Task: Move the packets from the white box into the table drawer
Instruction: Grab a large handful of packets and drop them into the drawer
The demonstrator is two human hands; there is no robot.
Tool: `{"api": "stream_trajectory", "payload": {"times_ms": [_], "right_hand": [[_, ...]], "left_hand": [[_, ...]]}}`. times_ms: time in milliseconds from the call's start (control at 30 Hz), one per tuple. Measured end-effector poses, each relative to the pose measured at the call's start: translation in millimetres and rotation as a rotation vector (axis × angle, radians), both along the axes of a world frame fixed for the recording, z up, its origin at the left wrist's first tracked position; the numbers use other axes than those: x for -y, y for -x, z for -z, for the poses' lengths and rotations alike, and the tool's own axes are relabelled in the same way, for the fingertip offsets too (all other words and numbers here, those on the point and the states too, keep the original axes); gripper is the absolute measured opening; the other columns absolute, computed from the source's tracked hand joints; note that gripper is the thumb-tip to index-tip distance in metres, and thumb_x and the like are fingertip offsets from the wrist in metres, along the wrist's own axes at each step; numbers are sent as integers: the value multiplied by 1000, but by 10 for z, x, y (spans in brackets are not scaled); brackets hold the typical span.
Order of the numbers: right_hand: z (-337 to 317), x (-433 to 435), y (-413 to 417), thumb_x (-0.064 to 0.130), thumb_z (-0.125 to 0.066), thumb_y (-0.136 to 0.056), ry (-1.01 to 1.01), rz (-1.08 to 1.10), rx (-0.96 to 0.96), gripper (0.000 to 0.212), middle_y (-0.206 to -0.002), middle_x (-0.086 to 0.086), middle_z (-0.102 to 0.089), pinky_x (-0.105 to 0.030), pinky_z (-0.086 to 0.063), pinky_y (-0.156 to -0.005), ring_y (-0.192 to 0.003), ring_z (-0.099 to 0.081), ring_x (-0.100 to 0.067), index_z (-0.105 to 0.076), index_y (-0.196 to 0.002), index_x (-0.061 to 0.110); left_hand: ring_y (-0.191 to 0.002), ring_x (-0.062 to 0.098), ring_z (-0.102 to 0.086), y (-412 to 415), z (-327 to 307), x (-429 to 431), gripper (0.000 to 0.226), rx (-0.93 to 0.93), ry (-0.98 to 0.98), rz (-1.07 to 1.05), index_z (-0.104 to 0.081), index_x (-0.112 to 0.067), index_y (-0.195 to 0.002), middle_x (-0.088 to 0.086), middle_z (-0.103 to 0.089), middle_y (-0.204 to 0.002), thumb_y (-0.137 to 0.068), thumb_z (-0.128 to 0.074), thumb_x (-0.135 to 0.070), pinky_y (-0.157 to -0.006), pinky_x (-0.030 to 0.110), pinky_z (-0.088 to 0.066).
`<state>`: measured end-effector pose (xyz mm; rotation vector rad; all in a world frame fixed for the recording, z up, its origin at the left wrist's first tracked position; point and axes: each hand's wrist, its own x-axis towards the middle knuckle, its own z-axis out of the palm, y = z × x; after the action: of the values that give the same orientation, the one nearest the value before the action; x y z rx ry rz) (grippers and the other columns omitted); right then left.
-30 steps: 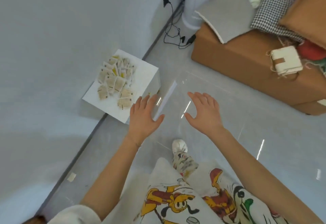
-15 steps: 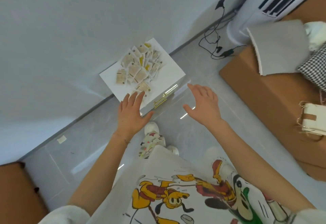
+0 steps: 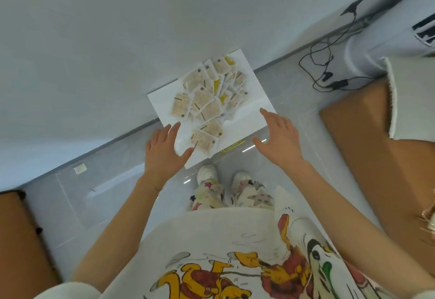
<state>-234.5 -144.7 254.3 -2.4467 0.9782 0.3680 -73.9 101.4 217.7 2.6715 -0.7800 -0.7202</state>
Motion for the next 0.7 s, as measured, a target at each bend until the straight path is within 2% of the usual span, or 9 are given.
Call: {"api": "stream_trajectory", "payload": {"times_ms": [167, 267, 400, 567, 633, 700], "right_hand": [[807, 262, -314, 46, -58, -88, -98, 73, -49, 76, -153, -3, -33, -45, -28, -110, -138, -29, -28, -21, -151, 29], [1442, 433, -570, 42, -57, -90, -215, 143, -105, 71, -152, -4, -33, -47, -31, -108, -137, -29, -30, -22, -151, 28], [2205, 561, -934, 33, -62, -90, -467, 422, -13, 65, -147, -5, -40, -43, -34, -109, -134, -37, -27, -32, -147, 26], [2618, 567, -1235, 31, -69, -85, -592, 727, 109, 61, -125, -6, -55, -24, -40, -82, -107, -55, -19, -40, -137, 13], [2701, 551, -1285, 29, -72, -84, -611, 777, 142, 56, -115, -4, -58, -21, -42, -73, -98, -58, -18, -42, -128, 11], [2761, 540, -1331, 26, -74, -82, -666, 836, 170, 54, -110, -3, -58, -27, -49, -74, -95, -59, -18, -40, -121, 13]], "left_hand": [[-143, 29, -25, -256, 742, 211, 83, -86, -30, -69, -27, -26, -151, 5, -32, -155, -82, -55, -63, -115, 49, -24], [-147, 29, -15, -383, 1300, 448, 89, -134, -82, -87, -17, -30, -153, 6, -19, -160, -82, -57, -65, -118, 49, -16], [-148, 34, -6, -541, 1992, 828, 108, -117, -115, -109, -1, -32, -154, 13, -5, -161, -73, -59, -75, -117, 54, -11], [-148, 36, 8, -613, 2460, 1171, 124, -133, -108, -170, 10, -35, -152, 15, 11, -161, -63, -66, -77, -114, 60, -7], [-147, 39, 10, -609, 2535, 1200, 126, -111, -109, -170, 9, -34, -153, 17, 12, -160, -61, -65, -79, -114, 61, -8], [-147, 39, 5, -593, 2572, 1177, 119, -55, -101, -149, 1, -33, -154, 17, 5, -161, -64, -61, -80, -113, 60, -12]]}}
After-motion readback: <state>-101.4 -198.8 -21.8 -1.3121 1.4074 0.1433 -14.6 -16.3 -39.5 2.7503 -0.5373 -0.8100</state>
